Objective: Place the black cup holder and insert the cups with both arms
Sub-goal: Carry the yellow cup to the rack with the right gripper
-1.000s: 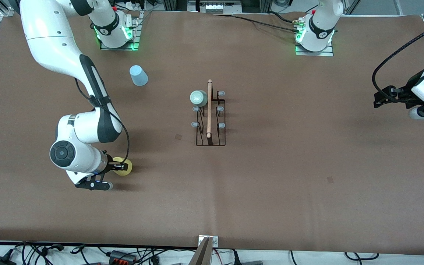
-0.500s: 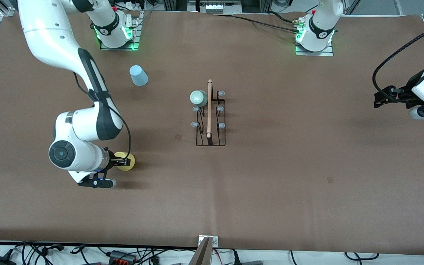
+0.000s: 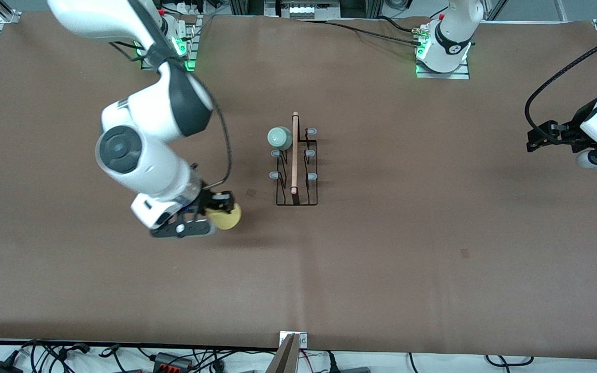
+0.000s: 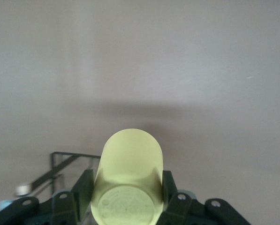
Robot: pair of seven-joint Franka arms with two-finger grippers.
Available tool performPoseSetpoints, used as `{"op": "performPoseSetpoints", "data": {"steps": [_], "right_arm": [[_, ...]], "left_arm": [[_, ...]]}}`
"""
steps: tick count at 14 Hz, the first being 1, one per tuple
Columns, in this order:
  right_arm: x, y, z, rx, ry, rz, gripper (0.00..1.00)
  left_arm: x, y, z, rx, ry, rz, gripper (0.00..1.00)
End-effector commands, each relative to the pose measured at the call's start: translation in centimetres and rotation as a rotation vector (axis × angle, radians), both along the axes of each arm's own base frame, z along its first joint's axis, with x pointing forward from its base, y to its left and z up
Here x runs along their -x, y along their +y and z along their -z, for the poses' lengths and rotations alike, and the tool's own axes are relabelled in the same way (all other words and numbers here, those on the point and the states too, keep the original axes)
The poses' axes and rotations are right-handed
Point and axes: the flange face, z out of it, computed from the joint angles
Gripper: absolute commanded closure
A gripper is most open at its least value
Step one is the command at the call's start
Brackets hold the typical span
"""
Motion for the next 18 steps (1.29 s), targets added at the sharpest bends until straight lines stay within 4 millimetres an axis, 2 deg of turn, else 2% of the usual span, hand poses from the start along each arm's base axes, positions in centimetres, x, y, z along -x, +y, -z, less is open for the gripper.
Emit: {"op": "performPoseSetpoints", "data": {"steps": [1, 4, 7, 11, 14, 18], "right_arm": [[1.7, 4.0, 0.4, -0.005, 0.021, 0.033, 0.71], [3.5, 6.7, 1.6, 0.005, 0.047, 0.02, 0.71], [4.1, 7.9, 3.6, 0.018, 0.072, 0.004, 0.71], [5.3, 9.7, 4.8, -0.006, 0.115, -0.01, 0.71], [5.6, 9.5, 4.9, -0.007, 0.164, -0.004, 0.71], [5.8, 9.1, 4.0, 0.007, 0.169, -0.007, 0.71]], "left_arm": [[0.1, 0.3, -0.7, 0.004, 0.001, 0.017, 0.0], [0.1, 0.3, -0.7, 0.005, -0.001, 0.016, 0.0], [0.1, 0.3, -0.7, 0.003, 0.001, 0.016, 0.0], [0.1, 0.3, -0.7, 0.003, 0.001, 0.016, 0.0], [0.1, 0.3, -0.7, 0.003, -0.001, 0.016, 0.0], [0.1, 0.4, -0.7, 0.003, -0.001, 0.014, 0.0]]}}
